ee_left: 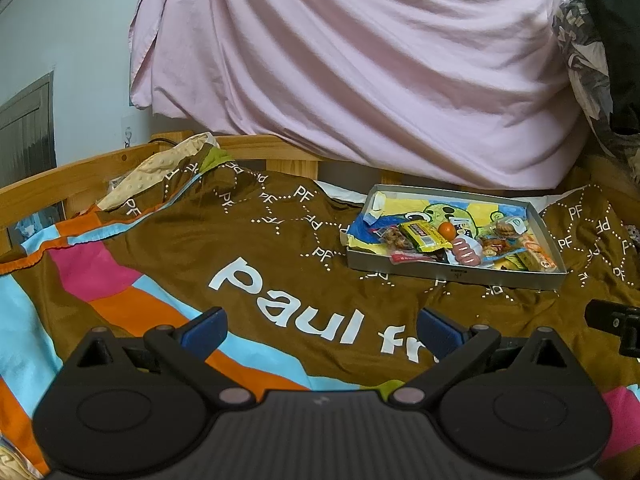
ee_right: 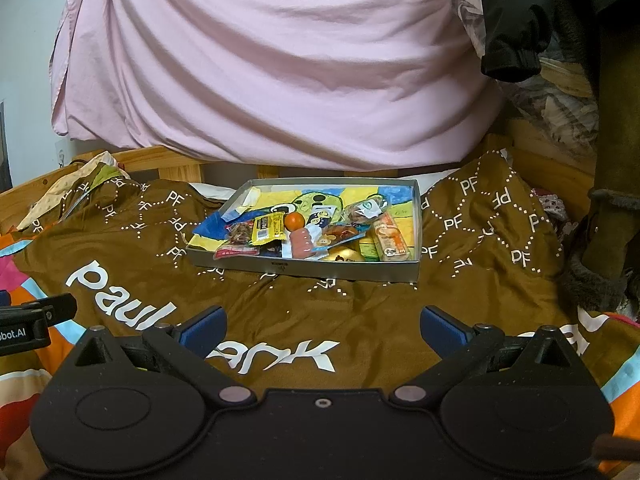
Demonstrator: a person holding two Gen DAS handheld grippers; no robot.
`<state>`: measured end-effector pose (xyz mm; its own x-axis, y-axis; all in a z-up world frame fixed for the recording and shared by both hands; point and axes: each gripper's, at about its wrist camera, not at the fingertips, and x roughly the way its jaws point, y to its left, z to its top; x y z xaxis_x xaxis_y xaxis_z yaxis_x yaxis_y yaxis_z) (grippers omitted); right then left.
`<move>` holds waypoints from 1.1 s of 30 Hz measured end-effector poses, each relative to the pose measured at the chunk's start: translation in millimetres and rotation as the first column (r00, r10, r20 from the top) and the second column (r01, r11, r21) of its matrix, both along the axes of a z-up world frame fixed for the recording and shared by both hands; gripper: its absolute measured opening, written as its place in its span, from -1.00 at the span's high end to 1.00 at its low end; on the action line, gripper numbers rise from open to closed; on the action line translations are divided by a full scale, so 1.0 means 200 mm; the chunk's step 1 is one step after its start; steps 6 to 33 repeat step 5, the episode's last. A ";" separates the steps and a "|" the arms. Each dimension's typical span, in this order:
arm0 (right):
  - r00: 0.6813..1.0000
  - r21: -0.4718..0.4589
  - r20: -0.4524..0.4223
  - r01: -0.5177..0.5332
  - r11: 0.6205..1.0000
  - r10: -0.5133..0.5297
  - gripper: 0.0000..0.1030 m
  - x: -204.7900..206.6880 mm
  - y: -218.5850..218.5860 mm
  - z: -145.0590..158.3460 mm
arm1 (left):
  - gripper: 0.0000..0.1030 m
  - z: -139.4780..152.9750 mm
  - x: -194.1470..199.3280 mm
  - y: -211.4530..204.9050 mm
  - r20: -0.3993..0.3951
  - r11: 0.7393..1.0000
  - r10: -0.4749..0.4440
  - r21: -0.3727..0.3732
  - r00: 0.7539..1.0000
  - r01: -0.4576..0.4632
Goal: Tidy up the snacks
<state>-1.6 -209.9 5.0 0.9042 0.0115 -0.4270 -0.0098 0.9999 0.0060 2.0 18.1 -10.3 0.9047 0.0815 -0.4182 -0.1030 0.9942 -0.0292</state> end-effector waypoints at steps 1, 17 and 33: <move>1.000 0.000 0.000 -0.001 1.000 0.001 -0.99 0.00 0.00 0.00 | -0.99 0.00 0.00 0.00 0.000 1.000 0.001 0.000 1.000 -0.001; 1.000 -0.002 -0.004 -0.002 1.000 0.002 -0.99 0.01 0.00 0.00 | -0.99 0.00 0.00 0.01 -0.006 1.000 0.002 0.000 1.000 -0.002; 1.000 -0.002 -0.004 -0.002 1.000 0.002 -0.99 0.01 0.00 0.00 | -0.99 0.00 0.00 0.01 -0.006 1.000 0.002 0.000 1.000 -0.002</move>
